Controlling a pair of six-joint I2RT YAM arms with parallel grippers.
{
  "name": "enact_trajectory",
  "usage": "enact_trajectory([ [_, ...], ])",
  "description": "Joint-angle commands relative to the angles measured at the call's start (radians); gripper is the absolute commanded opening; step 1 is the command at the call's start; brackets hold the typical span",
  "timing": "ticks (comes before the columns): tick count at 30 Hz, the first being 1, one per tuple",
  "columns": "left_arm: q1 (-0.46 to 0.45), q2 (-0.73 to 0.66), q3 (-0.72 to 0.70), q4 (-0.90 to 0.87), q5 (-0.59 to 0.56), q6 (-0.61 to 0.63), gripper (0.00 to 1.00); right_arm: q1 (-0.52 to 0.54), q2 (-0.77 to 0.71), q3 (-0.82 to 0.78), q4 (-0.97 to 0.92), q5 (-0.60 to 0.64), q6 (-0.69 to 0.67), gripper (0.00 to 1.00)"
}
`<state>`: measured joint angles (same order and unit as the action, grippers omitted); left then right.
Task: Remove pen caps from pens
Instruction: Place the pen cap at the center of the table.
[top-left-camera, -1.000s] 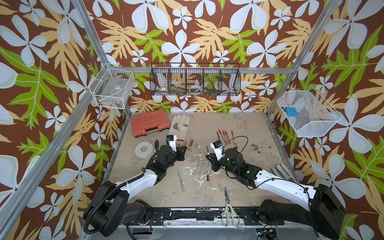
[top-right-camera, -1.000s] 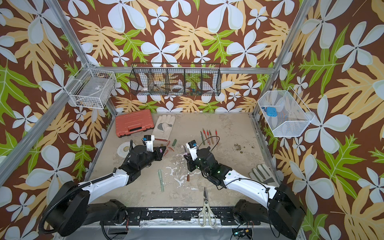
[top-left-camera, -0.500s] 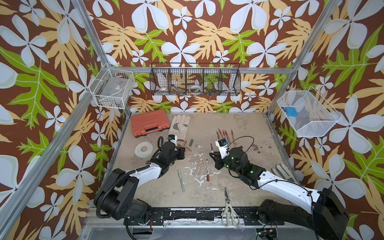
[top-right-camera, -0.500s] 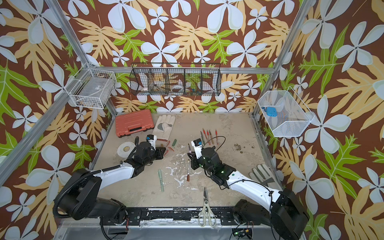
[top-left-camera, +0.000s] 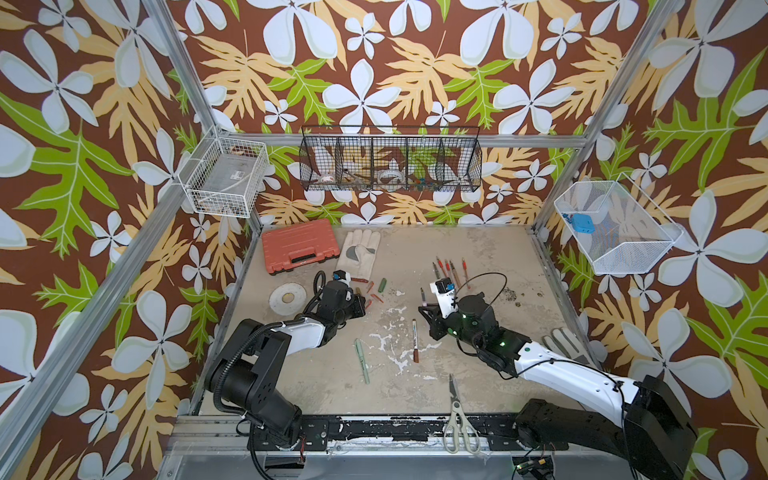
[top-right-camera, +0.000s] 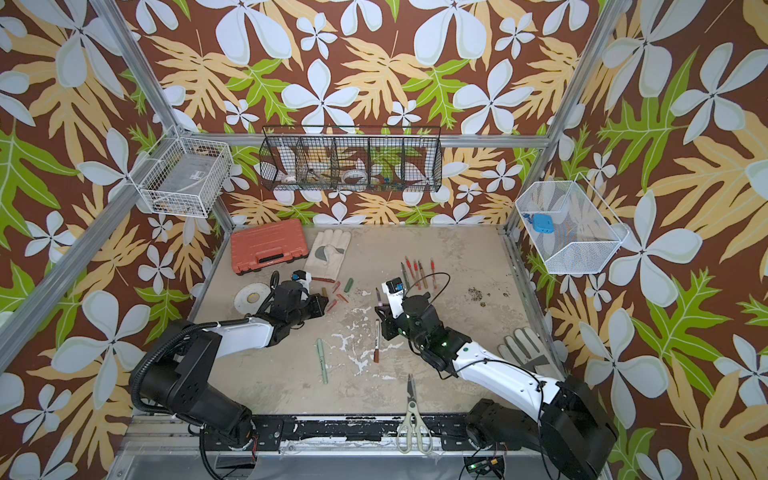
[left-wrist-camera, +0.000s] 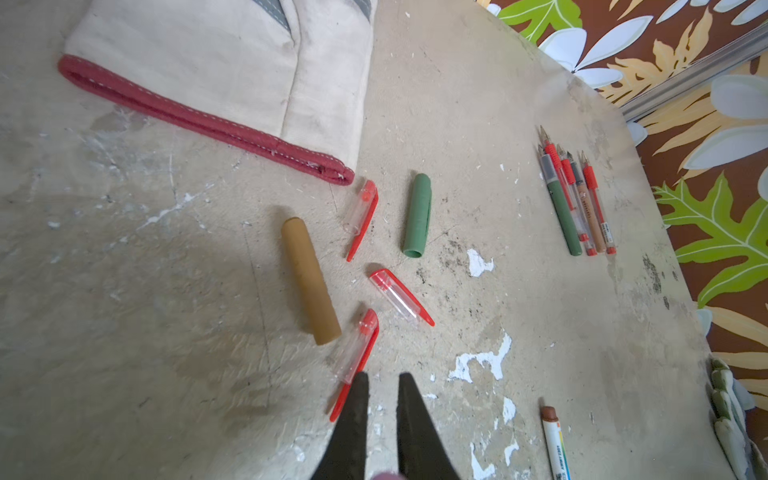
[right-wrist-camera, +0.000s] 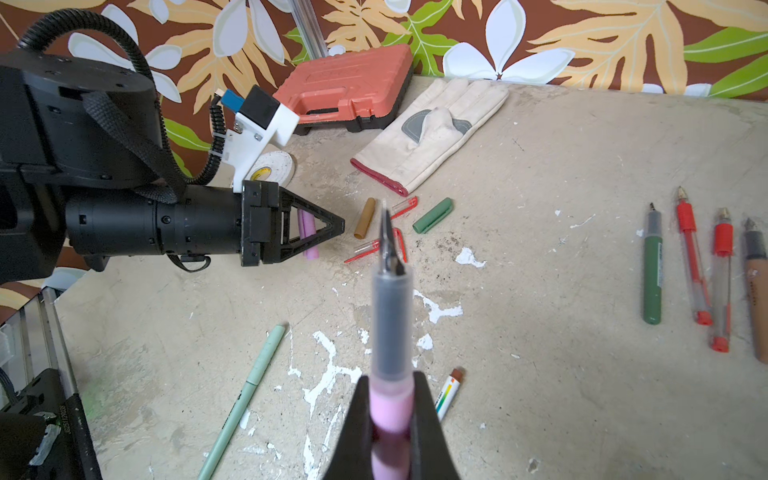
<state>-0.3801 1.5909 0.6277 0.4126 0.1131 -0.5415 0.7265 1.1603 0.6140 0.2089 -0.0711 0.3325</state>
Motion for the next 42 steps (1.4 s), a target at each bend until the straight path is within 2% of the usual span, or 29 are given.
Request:
enact_trajectory([
  [1,0.002,0.023,0.016,-0.03,-0.01,0.024,0.0,0.0,-0.004,0.0,0.012,0.011,-0.012,0.0],
  [6,0.006,0.043,0.026,-0.028,-0.019,0.038,0.0,0.0,-0.01,-0.004,0.015,0.006,-0.006,0.0],
  [18,0.013,0.117,0.086,-0.077,-0.133,0.046,0.02,-0.001,-0.001,-0.002,0.015,0.0,-0.007,0.0],
  [26,0.016,0.168,0.125,-0.105,-0.15,0.043,0.18,0.0,0.005,-0.001,0.015,-0.004,-0.008,0.0],
  [42,0.023,0.191,0.141,-0.124,-0.162,0.045,0.23,-0.001,-0.001,-0.005,0.015,0.001,-0.006,0.0],
])
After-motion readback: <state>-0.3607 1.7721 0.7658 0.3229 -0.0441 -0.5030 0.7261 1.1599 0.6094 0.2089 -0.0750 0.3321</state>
